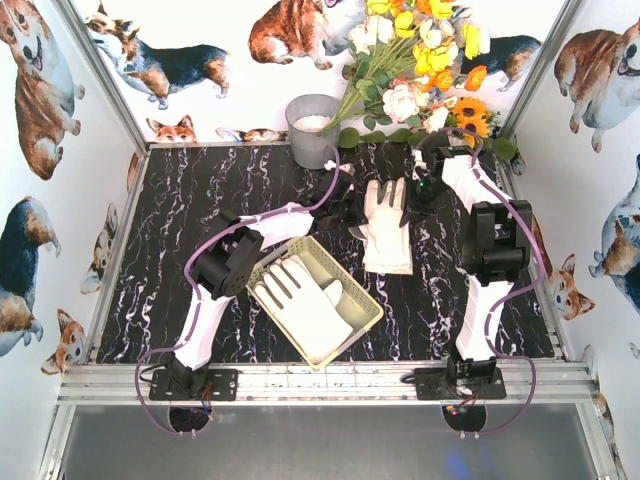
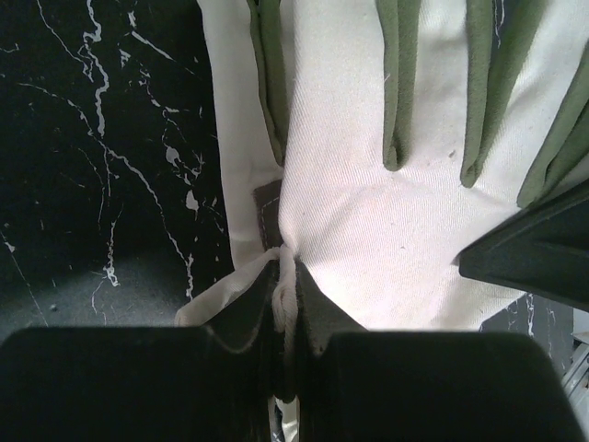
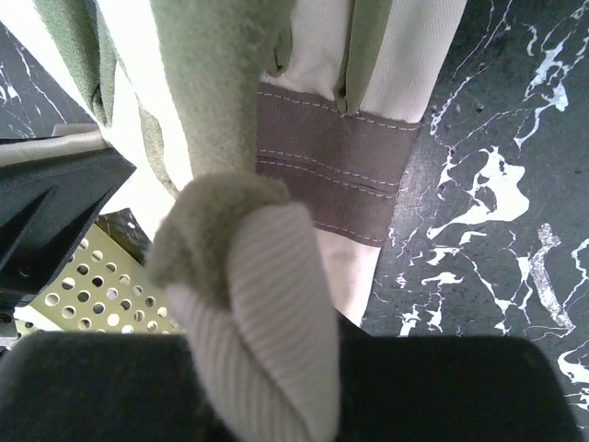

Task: Put the gloves into the storage basket
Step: Pair the glove with the glove.

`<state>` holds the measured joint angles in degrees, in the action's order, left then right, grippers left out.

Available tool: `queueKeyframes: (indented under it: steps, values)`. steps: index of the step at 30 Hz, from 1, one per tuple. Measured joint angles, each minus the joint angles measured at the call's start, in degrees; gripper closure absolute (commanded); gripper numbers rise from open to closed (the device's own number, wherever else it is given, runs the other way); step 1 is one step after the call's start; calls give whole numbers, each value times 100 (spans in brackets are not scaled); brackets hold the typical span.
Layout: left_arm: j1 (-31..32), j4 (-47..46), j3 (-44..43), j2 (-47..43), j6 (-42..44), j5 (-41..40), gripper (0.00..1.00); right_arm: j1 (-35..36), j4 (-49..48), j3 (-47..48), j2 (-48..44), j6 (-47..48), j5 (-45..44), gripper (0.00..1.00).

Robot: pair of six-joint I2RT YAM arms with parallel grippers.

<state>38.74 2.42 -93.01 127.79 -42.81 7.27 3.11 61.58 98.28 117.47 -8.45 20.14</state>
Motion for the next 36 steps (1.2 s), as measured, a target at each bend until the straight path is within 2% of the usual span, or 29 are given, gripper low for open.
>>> queueKeyframes:
  steps: [11, 22, 24, 28, 30, 33, 36]
  values:
    - [-9, 96, 0, -2, -109, 109, 100, 0, 103, 2, 31, -7, 9, 100]
    - [-15, 243, 0, 153, 31, 323, 100, 2, 90, 72, 501, -31, -94, 100]
    - [-15, 251, -15, 181, 63, 369, 100, 2, 85, 72, 529, -55, -116, 93]
    - [-26, 306, -87, 232, 122, 409, 100, 2, 81, 81, 538, -98, -212, 66]
    - [-55, 372, -87, 249, 146, 407, 100, -24, 74, 94, 535, -103, -304, 57]
    - [-122, 400, -87, 267, 149, 413, 100, -105, 50, 92, 487, -83, -332, 48]
    - [-164, 396, -87, 267, 146, 433, 92, -210, -107, -74, 243, -90, -192, 46]
